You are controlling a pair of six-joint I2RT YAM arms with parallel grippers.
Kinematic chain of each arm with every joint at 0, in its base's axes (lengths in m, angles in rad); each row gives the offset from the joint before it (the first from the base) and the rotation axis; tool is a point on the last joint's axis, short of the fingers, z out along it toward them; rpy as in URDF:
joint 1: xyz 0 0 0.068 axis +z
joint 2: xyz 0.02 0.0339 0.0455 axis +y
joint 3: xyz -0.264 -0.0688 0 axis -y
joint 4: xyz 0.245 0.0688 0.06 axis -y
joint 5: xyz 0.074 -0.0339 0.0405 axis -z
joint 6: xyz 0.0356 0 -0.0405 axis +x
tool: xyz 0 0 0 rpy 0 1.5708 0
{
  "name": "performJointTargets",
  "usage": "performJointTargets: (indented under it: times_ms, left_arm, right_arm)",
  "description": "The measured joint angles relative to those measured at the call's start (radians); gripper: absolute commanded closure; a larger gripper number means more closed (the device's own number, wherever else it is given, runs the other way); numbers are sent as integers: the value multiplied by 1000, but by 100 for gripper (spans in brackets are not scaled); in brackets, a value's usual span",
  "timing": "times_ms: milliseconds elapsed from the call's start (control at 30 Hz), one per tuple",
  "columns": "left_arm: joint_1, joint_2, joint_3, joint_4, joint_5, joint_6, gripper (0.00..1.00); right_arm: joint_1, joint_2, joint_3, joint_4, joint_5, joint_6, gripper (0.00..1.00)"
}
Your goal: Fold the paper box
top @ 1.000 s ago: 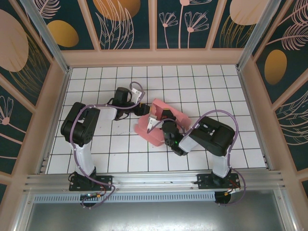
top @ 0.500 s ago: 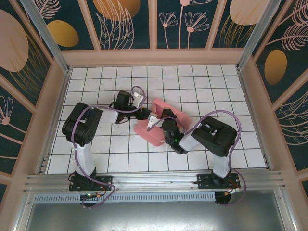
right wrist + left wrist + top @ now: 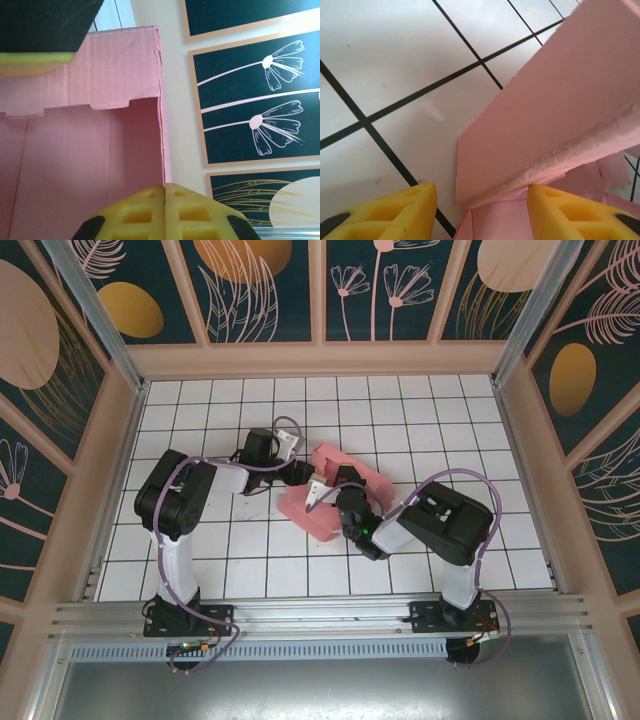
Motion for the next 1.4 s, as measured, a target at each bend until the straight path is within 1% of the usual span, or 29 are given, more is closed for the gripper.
performJointTargets:
  times_ms: [467, 667, 900, 1100, 1200, 1267, 1400]
  left_arm:
    - [-5, 0, 1, 21, -3, -64, 56]
    - [-27, 0, 13, 31, -8, -68, 58]
    - [-35, 0, 18, 32, -37, -72, 62]
    - [-40, 0, 19, 36, -60, -82, 62]
    - [-48, 0, 16, 56, -85, -78, 60]
    - [-57, -2, 2, 94, -105, -63, 58]
    - [-64, -14, -49, 159, -139, -10, 59]
  right_arm:
    - [26, 9, 24, -18, 5, -1, 100]
    - [27, 21, 33, -15, 21, -1, 100]
    - [27, 21, 33, -16, 27, 3, 100]
    - [34, 26, 39, -19, 35, 9, 100]
    - [35, 28, 43, -20, 42, 16, 100]
    - [35, 28, 44, -23, 42, 24, 100]
    - [38, 28, 45, -31, 41, 33, 100]
